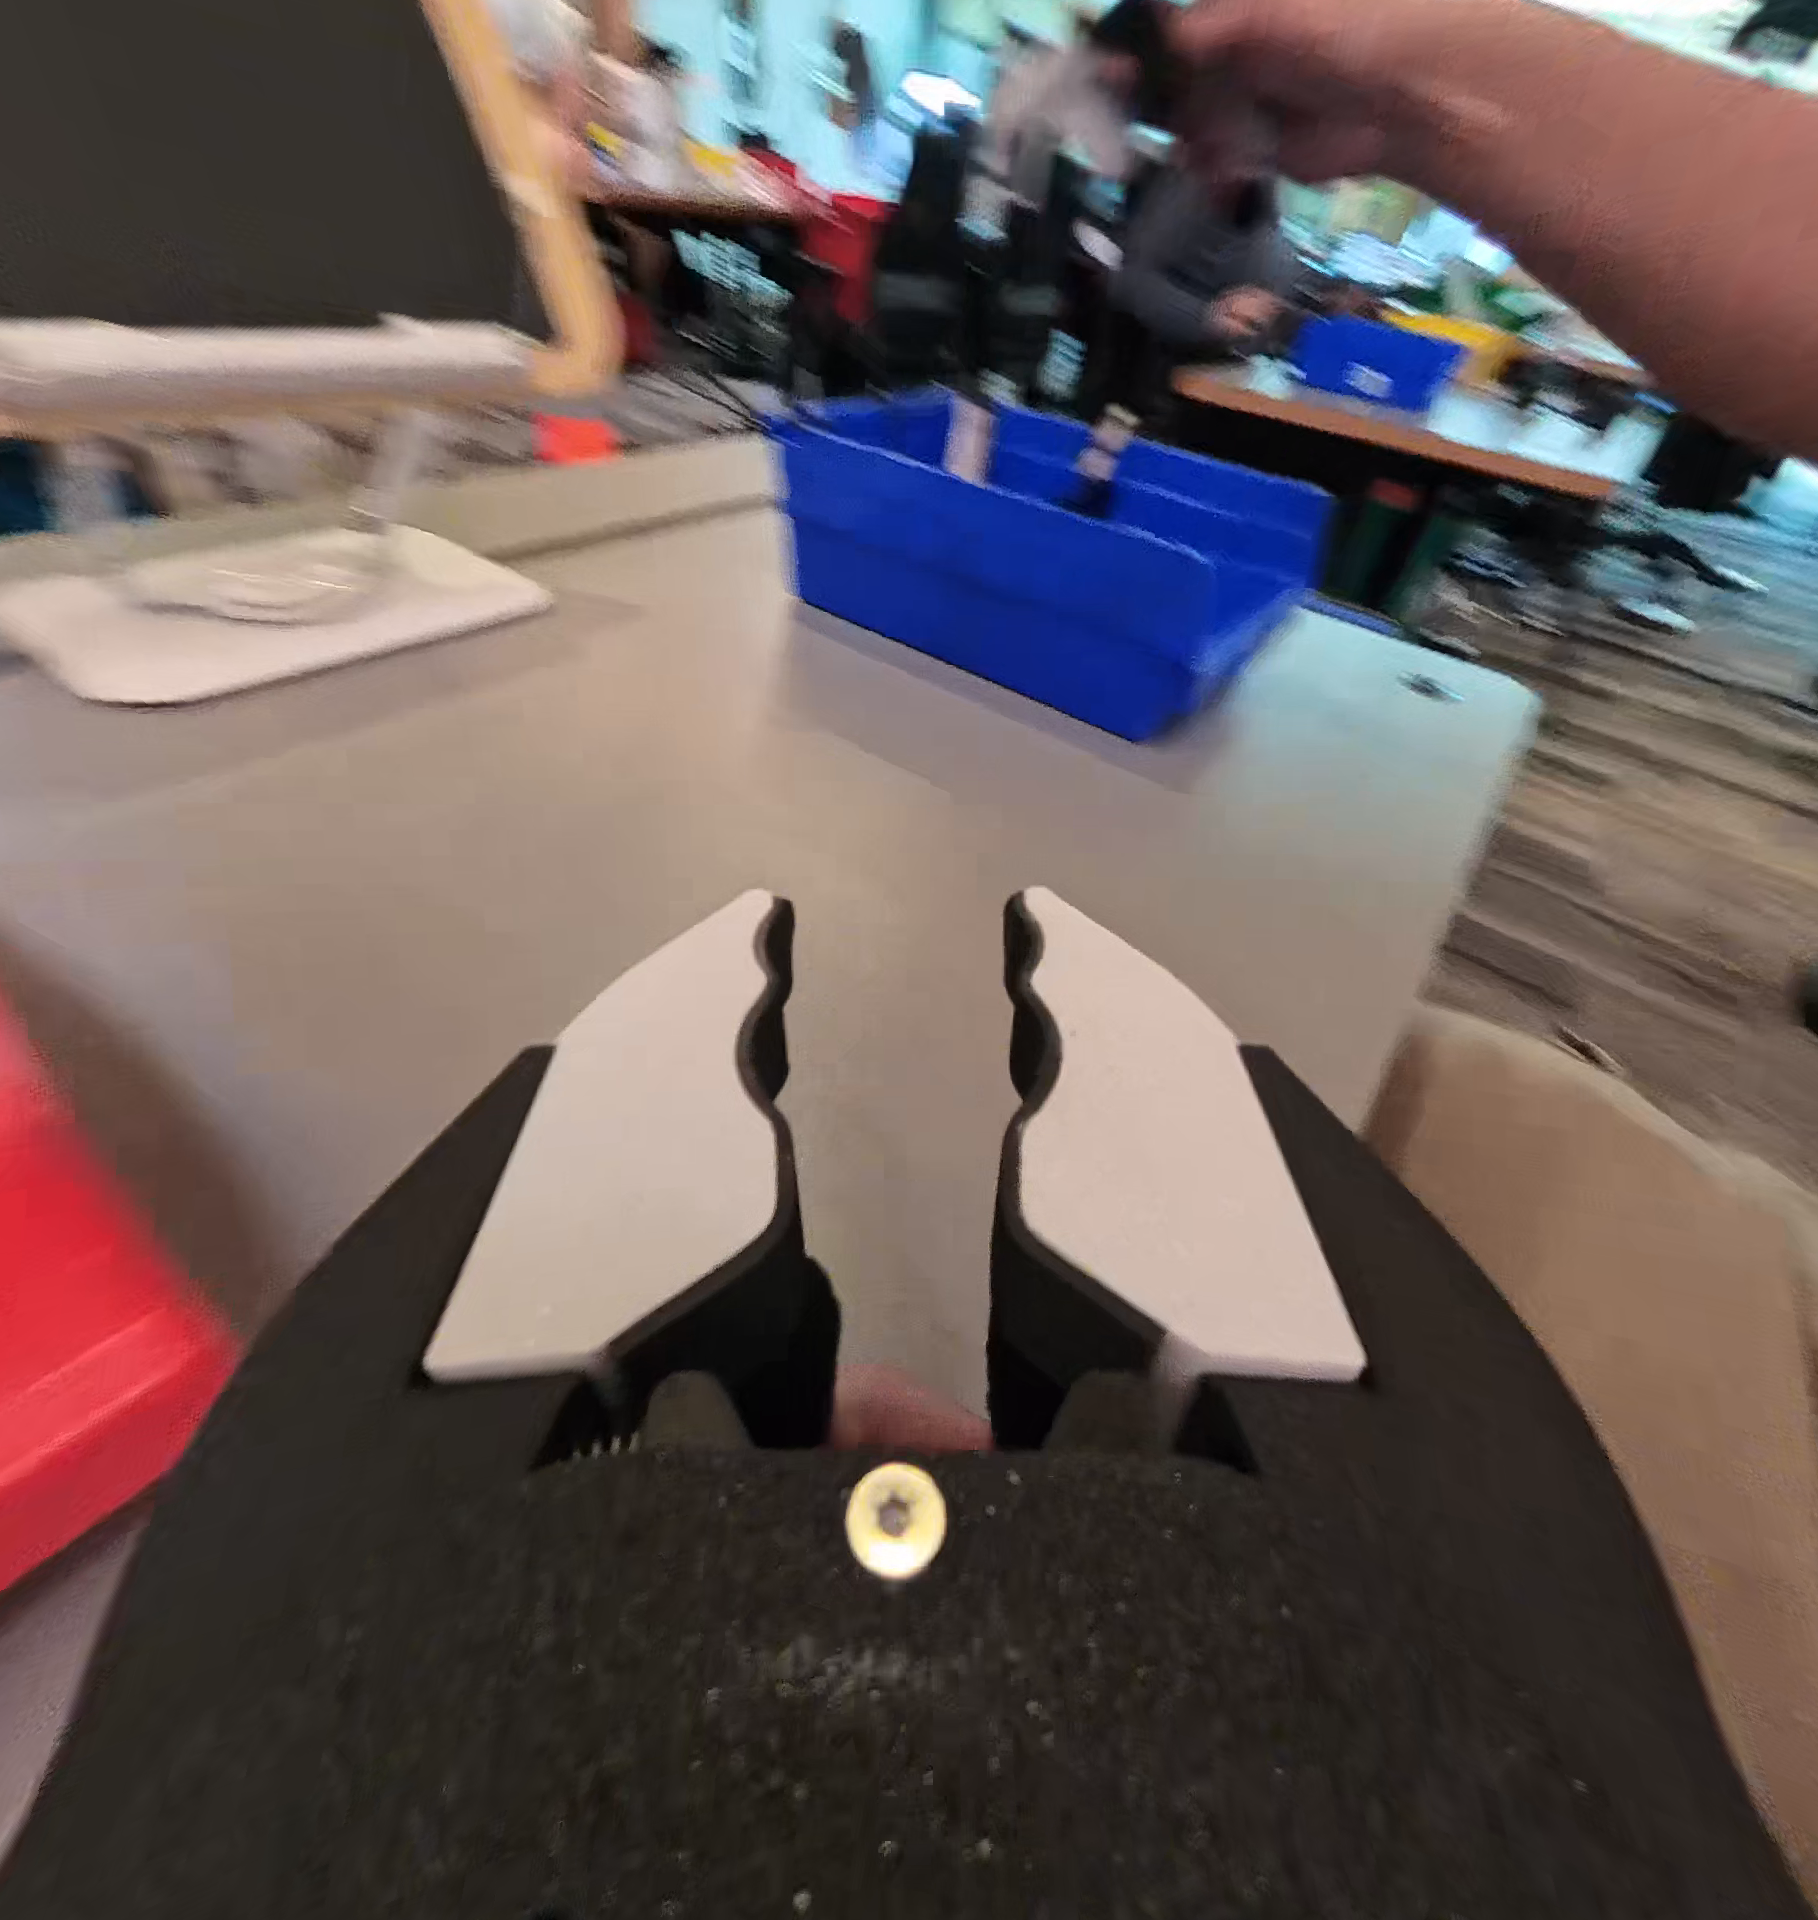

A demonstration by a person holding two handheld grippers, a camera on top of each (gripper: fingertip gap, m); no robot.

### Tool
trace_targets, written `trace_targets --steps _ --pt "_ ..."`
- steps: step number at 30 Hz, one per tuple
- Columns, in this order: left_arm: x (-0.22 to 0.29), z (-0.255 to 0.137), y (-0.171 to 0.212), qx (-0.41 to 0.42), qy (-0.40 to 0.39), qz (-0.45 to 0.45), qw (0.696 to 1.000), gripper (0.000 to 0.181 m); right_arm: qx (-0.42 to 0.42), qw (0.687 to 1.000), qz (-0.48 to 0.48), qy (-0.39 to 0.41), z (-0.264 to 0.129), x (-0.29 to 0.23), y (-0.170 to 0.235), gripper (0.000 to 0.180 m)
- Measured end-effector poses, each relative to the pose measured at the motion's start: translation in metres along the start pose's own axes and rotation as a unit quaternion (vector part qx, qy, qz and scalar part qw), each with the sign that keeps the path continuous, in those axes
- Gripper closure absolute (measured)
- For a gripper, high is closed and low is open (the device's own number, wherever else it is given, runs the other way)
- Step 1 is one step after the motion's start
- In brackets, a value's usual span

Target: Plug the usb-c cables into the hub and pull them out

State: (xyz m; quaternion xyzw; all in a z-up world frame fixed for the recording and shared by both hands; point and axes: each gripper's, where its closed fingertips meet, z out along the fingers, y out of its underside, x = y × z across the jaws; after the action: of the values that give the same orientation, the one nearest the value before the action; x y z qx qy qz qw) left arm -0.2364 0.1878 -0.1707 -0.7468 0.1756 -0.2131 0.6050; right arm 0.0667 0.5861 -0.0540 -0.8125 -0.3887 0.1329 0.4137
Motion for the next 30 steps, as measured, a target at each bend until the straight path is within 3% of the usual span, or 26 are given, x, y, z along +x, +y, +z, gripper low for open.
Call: trace_targets --steps 2,5,9,14,19,30 --pt "-0.026 -0.033 -0.008 0.030 -0.098 -0.014 0.995 0.144 0.090 0.996 0.004 0.010 -0.050 -0.032 -0.010 0.138" --pt "-0.057 -0.090 0.002 0.030 -0.229 -0.025 0.973 0.146 0.183 0.983 0.024 0.019 -0.097 -0.093 0.028 0.146" --pt "-0.082 -0.143 0.019 -0.006 -0.325 -0.021 0.946 0.146 0.208 0.974 0.091 0.019 -0.084 -0.167 0.133 0.134" --pt "-0.095 -0.149 0.045 -0.061 -0.312 -0.051 0.947 0.144 0.179 0.959 0.214 0.047 -0.070 -0.195 0.234 0.132" --pt "-0.104 -0.145 0.061 -0.074 -0.307 -0.107 0.943 0.145 0.147 0.974 0.148 0.092 -0.072 -0.190 0.246 0.136" --pt "-0.099 -0.142 0.068 -0.088 -0.288 -0.118 0.946 0.145 0.151 0.975 0.147 0.073 -0.069 -0.189 0.246 0.137"
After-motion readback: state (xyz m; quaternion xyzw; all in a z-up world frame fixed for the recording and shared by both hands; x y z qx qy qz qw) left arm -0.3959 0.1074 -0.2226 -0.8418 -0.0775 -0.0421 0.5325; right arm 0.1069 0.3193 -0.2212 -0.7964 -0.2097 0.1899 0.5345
